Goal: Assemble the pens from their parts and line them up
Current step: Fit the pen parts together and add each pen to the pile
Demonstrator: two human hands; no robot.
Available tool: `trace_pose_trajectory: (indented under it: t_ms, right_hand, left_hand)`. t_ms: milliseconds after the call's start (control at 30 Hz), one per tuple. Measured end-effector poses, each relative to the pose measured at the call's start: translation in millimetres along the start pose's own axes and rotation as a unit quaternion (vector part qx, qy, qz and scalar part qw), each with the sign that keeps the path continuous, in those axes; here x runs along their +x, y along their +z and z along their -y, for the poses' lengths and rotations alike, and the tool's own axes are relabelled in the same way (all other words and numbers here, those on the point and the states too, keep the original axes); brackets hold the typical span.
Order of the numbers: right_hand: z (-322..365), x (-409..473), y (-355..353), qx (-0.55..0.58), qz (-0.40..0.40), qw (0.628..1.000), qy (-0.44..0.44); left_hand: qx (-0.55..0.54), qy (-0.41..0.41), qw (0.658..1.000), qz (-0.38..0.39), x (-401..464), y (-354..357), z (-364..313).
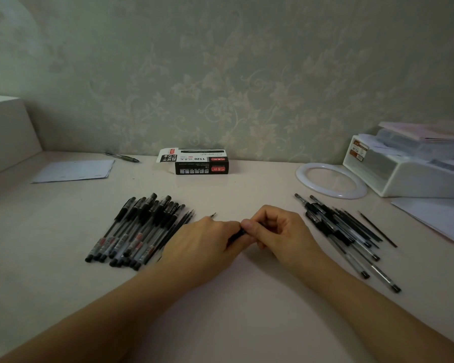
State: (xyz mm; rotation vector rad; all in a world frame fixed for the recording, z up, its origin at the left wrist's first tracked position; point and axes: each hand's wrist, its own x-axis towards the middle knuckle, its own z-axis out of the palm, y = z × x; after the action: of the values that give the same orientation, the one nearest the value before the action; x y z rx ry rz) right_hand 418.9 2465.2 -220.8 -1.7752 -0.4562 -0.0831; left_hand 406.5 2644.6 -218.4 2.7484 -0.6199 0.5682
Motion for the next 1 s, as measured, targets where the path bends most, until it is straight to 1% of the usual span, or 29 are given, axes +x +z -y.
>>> trace_pose_trajectory:
  t_ms: [67,133,267,400,600,733,867,933,1000]
  right_hand:
    - [1,-1,2,-0.008,-0.005,1.0,-0.012]
    - [1,-1,2,-0.003,-0.011,1.0,-0.015]
    - [3,-1,-2,0.043,-0.008,0.999,0.014]
    - [2,0,-6,0.051,-0.001,0.998,0.032]
    - [1,0,-1,0.033,-0.011,0.999,0.004]
    - [0,1,-4,-0.008,-0.057,0.998,-0.023]
    - [-3,3,-11,-0.001,-0.147,0.989,-0.02]
    - [-8,4,-15,-0.055,-0.156,0.986,-0.006]
    - [-11,3,-16,-0.13,-0.146,0.981,0.003]
  left_hand:
    - [-0.001,-0.016,1.0,0.004,0,1,0]
    - [0.0,-0.015,1.0,0.006,0,1,0]
    - [-0.021,0.048,0.999,0.015,3,-4,0]
    - [-0.073,0.045,0.996,0.03,4,-4,-4]
    - [-0.031,0.031,0.999,-0.012,1,-4,-5]
    - [-0.024,-0.026,0.999,-0.027,4,-3,2]
    - [-0.016,-0.043,0.998,-0.032,4,-5,4]
    - [-0.03,-0.05,0.998,-0.016,4,-2,3]
    - [-0.042,-0.051,0.998,0.005,3,1,3]
